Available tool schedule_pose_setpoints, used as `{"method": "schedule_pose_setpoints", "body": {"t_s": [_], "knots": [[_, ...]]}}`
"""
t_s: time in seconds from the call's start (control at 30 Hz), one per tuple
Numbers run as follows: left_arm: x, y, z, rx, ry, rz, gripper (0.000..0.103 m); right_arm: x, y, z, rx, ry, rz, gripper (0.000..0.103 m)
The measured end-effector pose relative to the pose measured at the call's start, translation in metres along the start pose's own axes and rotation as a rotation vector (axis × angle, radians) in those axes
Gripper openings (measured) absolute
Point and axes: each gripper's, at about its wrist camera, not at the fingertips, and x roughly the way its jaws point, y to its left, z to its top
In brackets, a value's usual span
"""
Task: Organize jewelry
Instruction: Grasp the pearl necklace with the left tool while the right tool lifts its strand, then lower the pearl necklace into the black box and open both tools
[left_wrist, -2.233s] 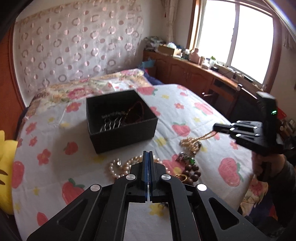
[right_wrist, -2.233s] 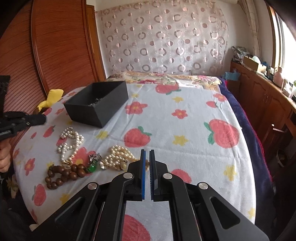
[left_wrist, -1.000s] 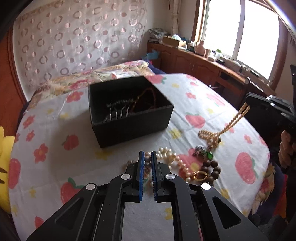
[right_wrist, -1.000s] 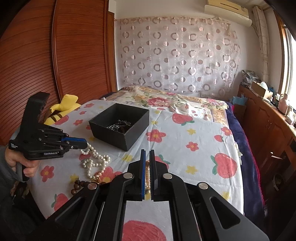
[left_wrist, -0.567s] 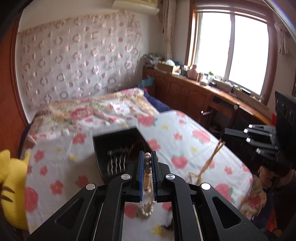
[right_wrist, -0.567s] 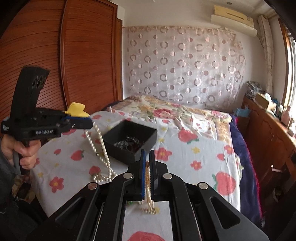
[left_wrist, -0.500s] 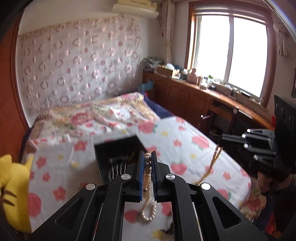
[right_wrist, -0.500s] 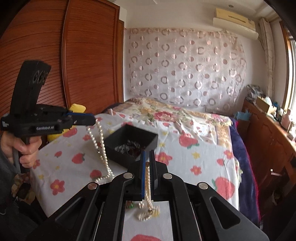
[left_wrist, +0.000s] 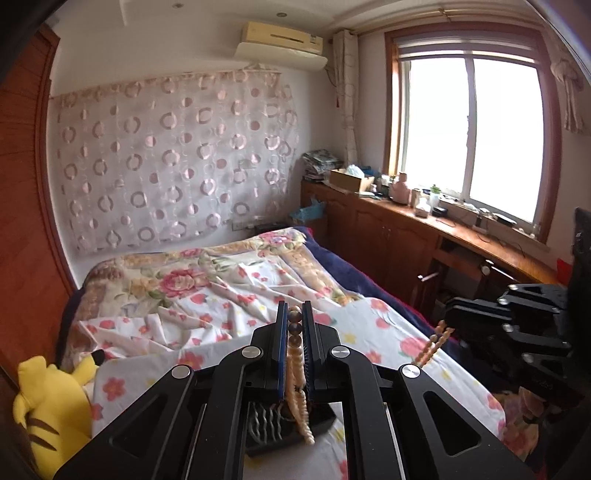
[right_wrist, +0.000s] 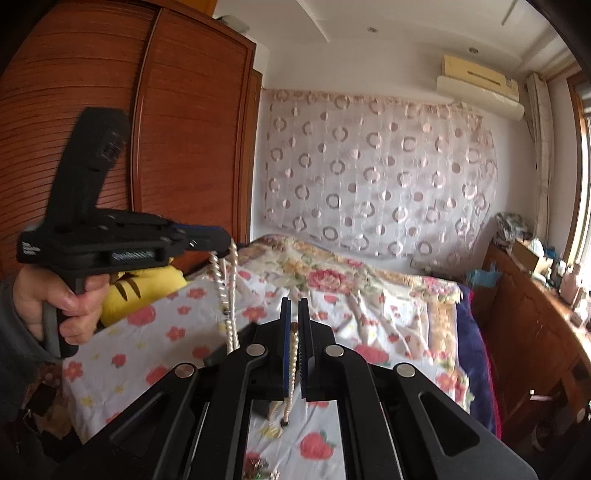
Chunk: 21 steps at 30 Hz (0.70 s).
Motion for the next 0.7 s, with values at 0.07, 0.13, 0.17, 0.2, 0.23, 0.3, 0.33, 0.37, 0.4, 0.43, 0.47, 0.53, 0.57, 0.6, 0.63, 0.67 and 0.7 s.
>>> {"method": "schedule_pose_setpoints", "body": {"t_s": [0.07, 0.13, 0.17, 0.2, 0.23, 0.3, 0.33, 0.37, 0.4, 0.43, 0.47, 0.53, 0.57, 0.6, 0.63, 0.67, 0.7], "knots": [[0.007, 0.004, 0.003, -0.002, 0.005, 0.016, 0.006, 0.002, 0.001, 0.011, -0.015, -0.012, -0.003, 0.005], [0.015, 0.012, 0.003, -0.015, 0.015, 0.031, 0.006, 0.003, 0.004, 0.021, -0.032, -0.022, -0.006, 0.005], [0.018, 0.016, 0.002, -0.019, 0.02, 0.038, 0.006, 0.005, 0.005, 0.025, -0.038, -0.025, -0.006, 0.005], [0.022, 0.02, 0.001, -0.024, 0.025, 0.044, 0.006, 0.007, 0.006, 0.029, -0.045, -0.028, -0.007, 0.005], [0.027, 0.025, -0.002, -0.033, 0.03, 0.05, 0.006, 0.009, 0.008, 0.033, -0.054, -0.03, -0.01, 0.005], [0.038, 0.034, -0.009, -0.053, 0.048, 0.054, 0.006, 0.011, 0.012, 0.038, -0.068, -0.031, -0.012, 0.005], [0.047, 0.04, -0.016, -0.067, 0.069, 0.056, 0.006, 0.014, 0.014, 0.041, -0.075, -0.03, -0.014, 0.005], [0.054, 0.044, -0.022, -0.074, 0.087, 0.059, 0.006, 0.016, 0.015, 0.043, -0.08, -0.029, -0.015, 0.005], [0.062, 0.048, -0.03, -0.081, 0.109, 0.062, 0.006, 0.018, 0.016, 0.044, -0.084, -0.028, -0.015, 0.005], [0.068, 0.05, -0.036, -0.087, 0.122, 0.064, 0.006, 0.021, 0.018, 0.045, -0.091, -0.025, -0.017, 0.004], [0.074, 0.054, -0.044, -0.096, 0.141, 0.064, 0.006, 0.024, 0.019, 0.047, -0.096, -0.023, -0.019, 0.004], [0.084, 0.06, -0.059, -0.117, 0.17, 0.056, 0.006, 0.03, 0.021, 0.048, -0.101, -0.017, -0.016, 0.005], [0.086, 0.062, -0.065, -0.122, 0.177, 0.055, 0.006, 0.033, 0.022, 0.048, -0.103, -0.014, -0.014, 0.004], [0.089, 0.063, -0.072, -0.126, 0.187, 0.054, 0.006, 0.036, 0.022, 0.047, -0.106, -0.01, -0.013, 0.004], [0.091, 0.063, -0.075, -0.126, 0.191, 0.054, 0.007, 0.041, 0.022, 0.047, -0.108, -0.001, -0.013, 0.004], [0.093, 0.064, -0.08, -0.126, 0.197, 0.053, 0.007, 0.044, 0.023, 0.045, -0.108, 0.005, -0.012, 0.004], [0.095, 0.064, -0.085, -0.127, 0.203, 0.052, 0.007, 0.05, 0.023, 0.044, -0.109, 0.014, -0.012, 0.004]]}}
